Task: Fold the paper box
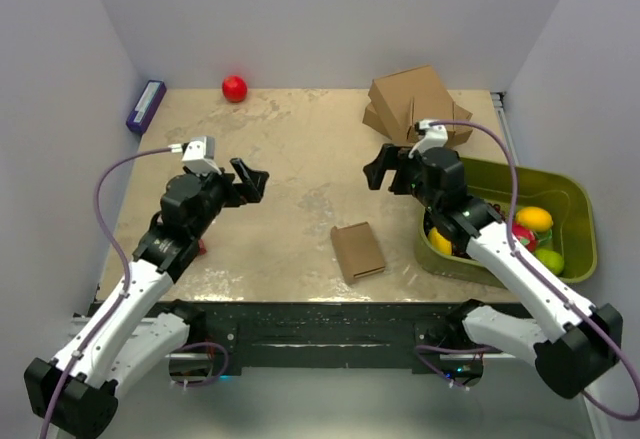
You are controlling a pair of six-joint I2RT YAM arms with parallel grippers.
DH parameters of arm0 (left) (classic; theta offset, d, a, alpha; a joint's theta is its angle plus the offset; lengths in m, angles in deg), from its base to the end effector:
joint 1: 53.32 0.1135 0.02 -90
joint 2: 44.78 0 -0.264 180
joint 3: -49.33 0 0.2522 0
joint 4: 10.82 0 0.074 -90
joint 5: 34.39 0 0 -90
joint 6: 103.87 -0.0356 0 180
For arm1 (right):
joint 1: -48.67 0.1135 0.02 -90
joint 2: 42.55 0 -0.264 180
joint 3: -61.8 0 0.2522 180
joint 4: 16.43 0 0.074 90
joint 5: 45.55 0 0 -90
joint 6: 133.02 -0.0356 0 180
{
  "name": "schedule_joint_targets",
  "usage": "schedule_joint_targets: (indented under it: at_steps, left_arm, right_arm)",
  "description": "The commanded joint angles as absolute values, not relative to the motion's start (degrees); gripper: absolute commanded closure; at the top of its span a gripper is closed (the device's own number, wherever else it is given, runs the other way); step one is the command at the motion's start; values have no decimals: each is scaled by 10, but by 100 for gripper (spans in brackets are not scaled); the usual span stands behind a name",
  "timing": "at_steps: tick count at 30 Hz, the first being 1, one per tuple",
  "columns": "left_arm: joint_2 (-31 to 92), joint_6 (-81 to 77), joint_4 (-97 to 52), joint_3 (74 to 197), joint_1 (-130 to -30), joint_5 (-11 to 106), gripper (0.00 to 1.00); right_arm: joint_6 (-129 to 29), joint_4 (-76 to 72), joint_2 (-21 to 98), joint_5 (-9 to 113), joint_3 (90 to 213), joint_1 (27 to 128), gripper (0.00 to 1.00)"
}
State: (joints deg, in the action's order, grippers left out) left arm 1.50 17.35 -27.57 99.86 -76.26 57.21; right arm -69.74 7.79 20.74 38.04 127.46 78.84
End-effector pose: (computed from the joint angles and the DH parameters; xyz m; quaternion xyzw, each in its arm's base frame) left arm 0.1809 -0.0755 0.2993 -0.0650 0.7771 -0.2752 0.5622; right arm 0.2223 0.1246 0.3191 0.0064 0.8276 0.2257 0.5139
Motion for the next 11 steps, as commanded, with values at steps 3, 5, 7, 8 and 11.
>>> schedule_joint_targets:
  at_steps: [3, 5, 7, 8, 11]
  left_arm:
    - [-4, 100, -404, 1074, -760, 654, 0]
    - [-5, 98, -401, 1072, -760, 655, 0]
    - [-4, 97, -393, 1066, -760, 644, 0]
    - [0, 97, -387, 1065, -760, 640, 0]
    - [5, 99, -382, 1069, -760, 636, 0]
  right_arm:
    - [-635, 52, 141, 365, 1251, 764, 1]
    - [-634, 52, 140, 365, 1250, 763, 1]
    - [-632, 52, 141, 367, 1250, 763, 1]
    - [-633, 52, 139, 365, 1249, 763, 1]
    - [-631, 53, 130, 360, 1248, 762, 1]
